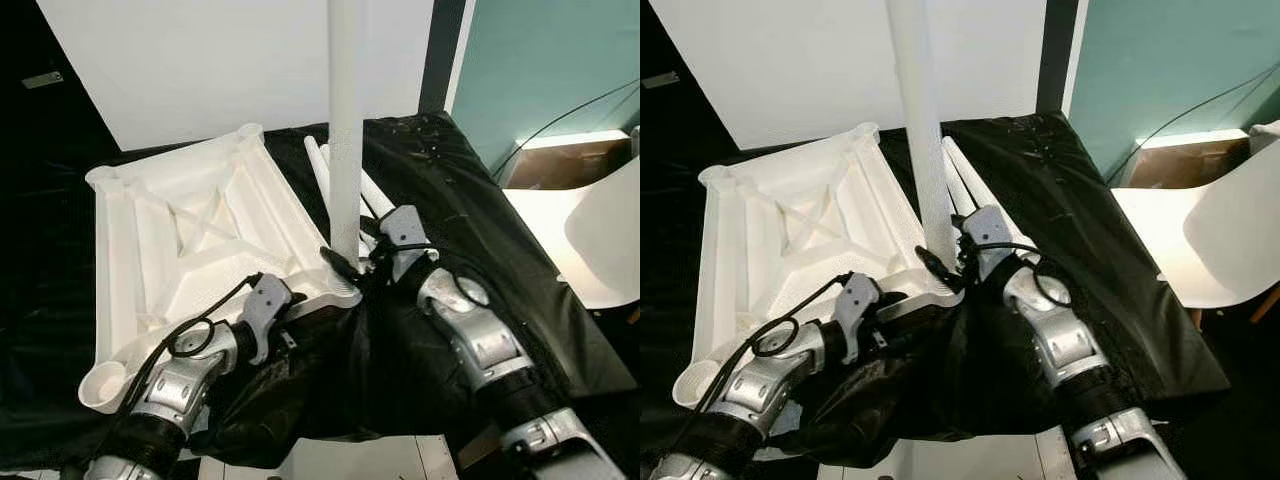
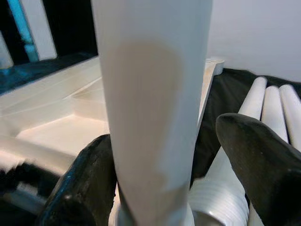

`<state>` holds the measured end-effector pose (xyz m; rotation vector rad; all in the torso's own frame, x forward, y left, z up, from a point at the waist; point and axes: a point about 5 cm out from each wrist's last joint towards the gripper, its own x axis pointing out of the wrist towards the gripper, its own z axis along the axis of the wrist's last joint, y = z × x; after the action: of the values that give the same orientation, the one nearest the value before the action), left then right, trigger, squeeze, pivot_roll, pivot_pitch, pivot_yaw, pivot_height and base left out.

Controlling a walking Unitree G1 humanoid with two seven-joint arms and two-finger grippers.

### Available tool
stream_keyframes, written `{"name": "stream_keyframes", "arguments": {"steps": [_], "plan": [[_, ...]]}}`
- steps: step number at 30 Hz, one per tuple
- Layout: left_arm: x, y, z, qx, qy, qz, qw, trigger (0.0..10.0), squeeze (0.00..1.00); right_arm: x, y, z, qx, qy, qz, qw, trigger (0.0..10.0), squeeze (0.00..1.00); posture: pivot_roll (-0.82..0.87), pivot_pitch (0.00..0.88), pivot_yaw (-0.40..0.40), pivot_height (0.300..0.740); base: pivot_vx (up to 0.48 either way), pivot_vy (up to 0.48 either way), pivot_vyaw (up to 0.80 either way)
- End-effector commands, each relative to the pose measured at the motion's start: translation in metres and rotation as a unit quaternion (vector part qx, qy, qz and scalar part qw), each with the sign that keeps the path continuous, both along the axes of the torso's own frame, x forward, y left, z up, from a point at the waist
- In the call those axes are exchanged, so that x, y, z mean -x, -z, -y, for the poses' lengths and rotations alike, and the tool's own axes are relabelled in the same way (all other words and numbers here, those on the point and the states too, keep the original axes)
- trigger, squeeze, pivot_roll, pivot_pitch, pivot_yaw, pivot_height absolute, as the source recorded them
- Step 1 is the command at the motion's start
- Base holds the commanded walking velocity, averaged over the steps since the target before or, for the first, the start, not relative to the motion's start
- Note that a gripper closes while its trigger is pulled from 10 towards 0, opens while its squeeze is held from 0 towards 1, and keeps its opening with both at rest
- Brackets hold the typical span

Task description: Building children table

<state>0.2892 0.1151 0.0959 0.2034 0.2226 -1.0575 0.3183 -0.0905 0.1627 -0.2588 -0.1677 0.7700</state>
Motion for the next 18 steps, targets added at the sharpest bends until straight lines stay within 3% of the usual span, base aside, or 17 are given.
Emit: {"name": "stream_keyframes", "arguments": {"steps": [1, 2, 3, 4, 5, 6, 7, 11, 12, 13, 14, 18], "plan": [[-0.004, 0.011, -0.002, -0.028, -0.037, -0.007, 0.999, 10.0, 0.00, -0.003, -0.001, 0.003, 0.001, -0.004, 0.000, 1.000, 10.0, 0.00, -0.06, 0.000, 0.068, 0.740, 0.000, 0.000, 0.00], [-0.009, 0.012, -0.003, -0.039, -0.055, -0.004, 0.998, 6.7, 0.00, -0.004, -0.001, 0.004, 0.007, -0.006, 0.000, 1.000, 10.0, 0.00, -0.06, 0.000, 0.068, 0.740, 0.000, 0.000, 0.00], [-0.009, 0.012, -0.003, -0.039, -0.055, -0.004, 0.998, 6.7, 0.00, -0.004, -0.001, 0.004, 0.007, -0.006, 0.000, 1.000, 10.0, 0.00, -0.06, 0.000, 0.068, 0.740, 0.000, 0.000, 0.00], [-0.013, 0.013, -0.003, -0.047, -0.066, -0.001, 0.997, 5.4, 0.00, -0.005, -0.001, 0.004, 0.011, -0.009, 0.001, 1.000, 10.0, 0.00, -0.06, 0.000, 0.068, 0.740, 0.000, 0.000, 0.00], [-0.015, 0.014, -0.004, -0.056, -0.076, 0.002, 0.996, 0.9, 0.00, -0.007, 0.000, 0.004, 0.015, -0.013, -0.002, 1.000, 10.0, 0.00, -0.06, 0.000, 0.066, 0.740, 0.000, 0.000, 0.00], [-0.015, 0.014, -0.004, -0.056, -0.076, 0.002, 0.996, 0.9, 0.00, -0.007, 0.000, 0.004, 0.015, -0.013, -0.002, 1.000, 10.0, 0.00, -0.06, 0.000, 0.066, 0.740, 0.000, 0.000, 0.00], [-0.015, 0.014, -0.004, -0.056, -0.078, 0.001, 0.995, 0.0, 0.00, -0.007, 0.001, 0.004, 0.017, -0.015, -0.004, 1.000, 10.0, 0.00, -0.06, 0.000, 0.066, 0.740, 0.000, 0.000, 0.00], [-0.015, 0.015, -0.004, -0.055, -0.077, -0.001, 0.996, 0.0, 0.00, -0.007, 0.003, 0.004, 0.022, -0.028, -0.011, 0.999, 10.0, 0.00, -0.06, 0.000, 0.064, 0.740, 0.000, 0.000, 0.00], [-0.014, 0.017, -0.004, -0.056, -0.075, -0.005, 0.996, 3.8, 0.00, -0.008, 0.005, 0.004, 0.024, -0.032, -0.015, 0.999, 10.0, 0.00, -0.06, 0.000, 0.064, 0.740, 0.000, 0.000, 0.00], [-0.013, 0.018, -0.004, -0.057, -0.073, -0.008, 0.996, 3.8, 0.00, -0.008, 0.006, 0.004, 0.025, -0.034, -0.018, 0.999, 10.0, 0.00, -0.06, 0.000, 0.063, 0.740, 0.000, 0.000, 0.00], [-0.012, 0.020, -0.004, -0.060, -0.069, -0.012, 0.996, 9.8, 0.00, -0.010, 0.007, 0.005, 0.027, -0.036, -0.021, 0.999, 10.0, 0.00, -0.06, 0.000, 0.063, 0.740, 0.000, 0.000, 0.00], [-0.011, 0.024, -0.004, -0.065, -0.061, -0.016, 0.996, 10.0, 0.00, -0.014, 0.009, 0.008, 0.031, -0.038, -0.024, 0.999, 10.0, 0.00, -0.06, 0.000, 0.063, 0.740, 0.000, 0.000, 0.00]]}}
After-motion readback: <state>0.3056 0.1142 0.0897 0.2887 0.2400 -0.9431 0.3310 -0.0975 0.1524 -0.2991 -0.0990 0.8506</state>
